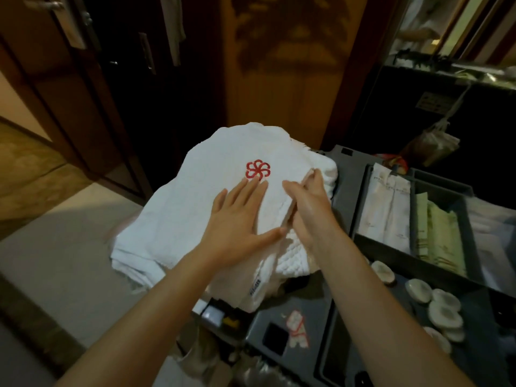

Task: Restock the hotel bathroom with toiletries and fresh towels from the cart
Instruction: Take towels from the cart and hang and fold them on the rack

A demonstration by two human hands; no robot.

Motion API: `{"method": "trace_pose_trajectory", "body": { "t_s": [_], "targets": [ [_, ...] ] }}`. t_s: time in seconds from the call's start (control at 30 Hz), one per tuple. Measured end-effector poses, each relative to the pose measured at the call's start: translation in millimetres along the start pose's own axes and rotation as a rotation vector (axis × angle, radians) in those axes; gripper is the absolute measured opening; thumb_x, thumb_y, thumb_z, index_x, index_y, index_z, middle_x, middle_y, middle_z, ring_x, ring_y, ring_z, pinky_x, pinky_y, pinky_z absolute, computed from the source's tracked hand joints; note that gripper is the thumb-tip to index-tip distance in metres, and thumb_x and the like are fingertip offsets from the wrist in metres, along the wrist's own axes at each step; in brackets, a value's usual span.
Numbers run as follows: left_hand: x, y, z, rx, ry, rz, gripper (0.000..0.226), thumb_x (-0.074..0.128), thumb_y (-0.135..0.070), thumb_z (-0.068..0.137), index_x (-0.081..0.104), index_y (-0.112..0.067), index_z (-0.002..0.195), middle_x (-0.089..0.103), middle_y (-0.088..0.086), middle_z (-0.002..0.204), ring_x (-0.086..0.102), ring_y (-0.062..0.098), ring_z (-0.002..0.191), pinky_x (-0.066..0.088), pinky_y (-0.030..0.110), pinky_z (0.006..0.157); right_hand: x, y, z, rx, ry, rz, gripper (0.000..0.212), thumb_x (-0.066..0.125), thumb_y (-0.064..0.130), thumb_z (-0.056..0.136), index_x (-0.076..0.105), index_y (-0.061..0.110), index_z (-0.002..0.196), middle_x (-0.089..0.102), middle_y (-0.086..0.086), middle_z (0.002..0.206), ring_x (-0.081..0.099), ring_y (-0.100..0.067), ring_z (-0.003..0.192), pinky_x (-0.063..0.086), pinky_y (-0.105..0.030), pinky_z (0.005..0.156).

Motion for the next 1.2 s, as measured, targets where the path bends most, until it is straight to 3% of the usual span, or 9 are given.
{"method": "trace_pose_trajectory", "body": {
  "t_s": [0.07,0.23,0.47,0.6,0.7,0.83,1.0,1.13,1.2],
  "targets": [
    [-1,-2,-13,-0.020,-0.004,-0.036,0.098,0.015,-0.080,0.066,-0.004,-0.029,0.148,-0.004,-0.008,0.158,-0.006,0.009,0.145,-0.004,0.035,0.118,5,-11,-8,0.050,0.073,-0.050,0.067,0.058,0.009,0.089,0.025,0.028,0.144,0.061,-0.005,0.120,0.062,-0.037,0.102,0.053,-0.050,0.087],
    [8,-6,-49,-0.090,-0.067,-0.124,0.094,0.023,-0.073,0.070,0.000,-0.026,0.149,0.002,-0.006,0.158,0.001,0.009,0.144,0.001,0.029,0.113,-2,-14,-23,-0.065,0.107,-0.314,0.081,0.063,0.020,0.088,0.010,0.034,0.148,0.046,-0.002,0.140,0.050,-0.023,0.122,0.048,-0.046,0.097],
    [14,-9,-98,-0.242,-0.234,-0.325,0.066,0.036,-0.049,0.088,0.026,-0.018,0.145,0.029,0.003,0.152,0.026,0.017,0.138,0.013,0.019,0.106,-8,-16,-46,-0.093,0.186,-0.424,0.091,0.063,0.020,0.086,-0.001,0.033,0.149,0.039,-0.010,0.146,0.047,-0.030,0.125,0.045,-0.049,0.101],
    [18,-7,-118,-0.323,-0.324,-0.300,0.052,0.050,-0.033,0.093,0.035,-0.014,0.139,0.039,0.008,0.142,0.032,0.021,0.129,0.021,0.019,0.101,6,-30,-71,-0.029,0.424,-0.566,0.094,0.066,0.019,0.083,0.000,0.029,0.149,0.041,-0.006,0.143,0.047,-0.026,0.125,0.042,-0.045,0.104],
    [15,-10,-122,-0.401,-0.374,-0.216,0.049,0.060,-0.026,0.089,0.040,-0.012,0.131,0.046,0.010,0.133,0.041,0.026,0.119,0.035,0.031,0.097,7,-33,-80,-0.030,0.458,-0.604,0.086,0.064,0.013,0.084,0.009,0.027,0.148,0.046,-0.009,0.140,0.049,-0.028,0.124,0.042,-0.038,0.103],
    [7,-15,-119,-0.439,-0.414,-0.148,0.026,0.059,-0.023,0.089,0.051,-0.008,0.108,0.054,0.011,0.122,0.047,0.028,0.112,0.040,0.035,0.085,-4,-34,-81,0.009,0.485,-0.572,0.091,0.055,0.006,0.091,-0.011,0.028,0.149,0.040,-0.010,0.146,0.043,-0.025,0.130,0.040,-0.030,0.092],
    [-6,-19,-119,-0.400,-0.393,-0.053,0.013,0.048,-0.019,0.094,0.056,-0.008,0.094,0.060,0.011,0.115,0.053,0.027,0.105,0.046,0.035,0.079,-8,-37,-74,0.080,0.460,-0.431,0.091,0.057,-0.005,0.087,0.000,0.027,0.150,0.046,-0.016,0.140,0.048,-0.028,0.124,0.053,-0.013,0.057],
    [-25,-37,-120,-0.228,-0.489,0.090,0.021,0.045,-0.021,0.093,0.058,-0.008,0.084,0.059,0.009,0.092,0.052,0.024,0.080,0.046,0.033,0.061,-6,-39,-69,0.032,0.428,-0.453,0.089,0.062,-0.001,0.084,0.010,0.031,0.149,0.045,-0.010,0.141,0.047,-0.028,0.126,0.052,-0.042,0.092],
    [-27,-50,-121,-0.155,-0.503,0.131,0.032,0.036,-0.027,0.091,0.058,-0.009,0.078,0.058,0.008,0.083,0.051,0.021,0.072,0.043,0.031,0.056,-7,-40,-67,0.041,0.417,-0.437,0.088,0.064,0.000,0.082,0.015,0.032,0.147,0.046,-0.009,0.140,0.047,-0.028,0.126,0.048,-0.050,0.096]
  ]
}}
Point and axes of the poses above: each hand's wrist, its own z-axis towards the middle knuckle, its own x-axis out of the palm, y = z × x, the point moved 8 cm from there along z, towards the middle knuckle
